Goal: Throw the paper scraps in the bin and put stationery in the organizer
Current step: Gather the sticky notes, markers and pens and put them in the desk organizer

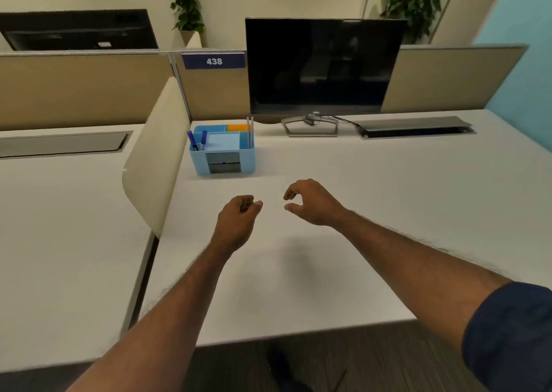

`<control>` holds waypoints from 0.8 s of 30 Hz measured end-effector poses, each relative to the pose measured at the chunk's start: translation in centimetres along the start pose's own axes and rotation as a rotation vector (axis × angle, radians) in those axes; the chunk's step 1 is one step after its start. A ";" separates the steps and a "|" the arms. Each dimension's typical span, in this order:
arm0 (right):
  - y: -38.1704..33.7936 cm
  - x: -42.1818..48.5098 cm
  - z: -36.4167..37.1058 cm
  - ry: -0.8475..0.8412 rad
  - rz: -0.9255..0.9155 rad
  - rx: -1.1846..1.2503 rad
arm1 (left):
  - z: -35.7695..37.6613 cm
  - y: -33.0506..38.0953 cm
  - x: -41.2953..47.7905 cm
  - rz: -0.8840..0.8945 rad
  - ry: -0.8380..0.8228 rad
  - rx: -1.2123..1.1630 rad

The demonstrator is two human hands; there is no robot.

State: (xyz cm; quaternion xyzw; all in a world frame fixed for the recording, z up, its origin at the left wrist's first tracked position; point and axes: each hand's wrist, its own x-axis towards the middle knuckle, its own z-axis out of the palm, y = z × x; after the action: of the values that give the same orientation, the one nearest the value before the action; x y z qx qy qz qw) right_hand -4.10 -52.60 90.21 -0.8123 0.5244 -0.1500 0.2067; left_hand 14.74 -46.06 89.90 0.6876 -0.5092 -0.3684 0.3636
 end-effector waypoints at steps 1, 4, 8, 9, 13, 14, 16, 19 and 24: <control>0.4 -1.4 -0.1 0.005 0.007 -0.007 | 0.6 -0.1 -1.0 0.004 -0.011 -0.001; 1.5 -5.2 -0.4 0.000 0.020 -0.025 | 2.8 -0.3 -3.8 0.008 -0.037 0.009; 3.4 -9.7 -0.8 -0.027 0.024 -0.046 | 5.3 -0.3 -7.7 0.022 -0.067 0.013; 4.0 -10.6 -0.9 -0.033 0.024 -0.044 | 5.7 -0.3 -8.6 0.027 -0.064 0.022; 6.1 -13.9 -0.7 -0.050 0.003 -0.022 | 7.3 -0.2 -11.9 0.028 -0.033 0.042; 6.7 -14.7 -0.6 -0.051 -0.008 -0.014 | 7.8 -0.1 -12.7 0.027 -0.024 0.039; 7.9 -16.4 -0.5 -0.066 -0.031 0.007 | 9.0 0.2 -14.3 0.025 0.002 0.039; 9.8 -19.0 -0.5 -0.089 -0.054 0.034 | 11.6 0.7 -16.9 0.013 0.034 0.043; 13.3 -23.3 -0.8 -0.133 -0.089 0.025 | 16.9 0.7 -21.8 -0.052 0.045 0.069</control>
State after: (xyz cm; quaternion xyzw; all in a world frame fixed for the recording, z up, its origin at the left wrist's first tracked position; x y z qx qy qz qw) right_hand -24.40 -36.34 83.66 -0.8404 0.4709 -0.1112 0.2442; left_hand -4.98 -27.26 85.67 0.7209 -0.4954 -0.3442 0.3412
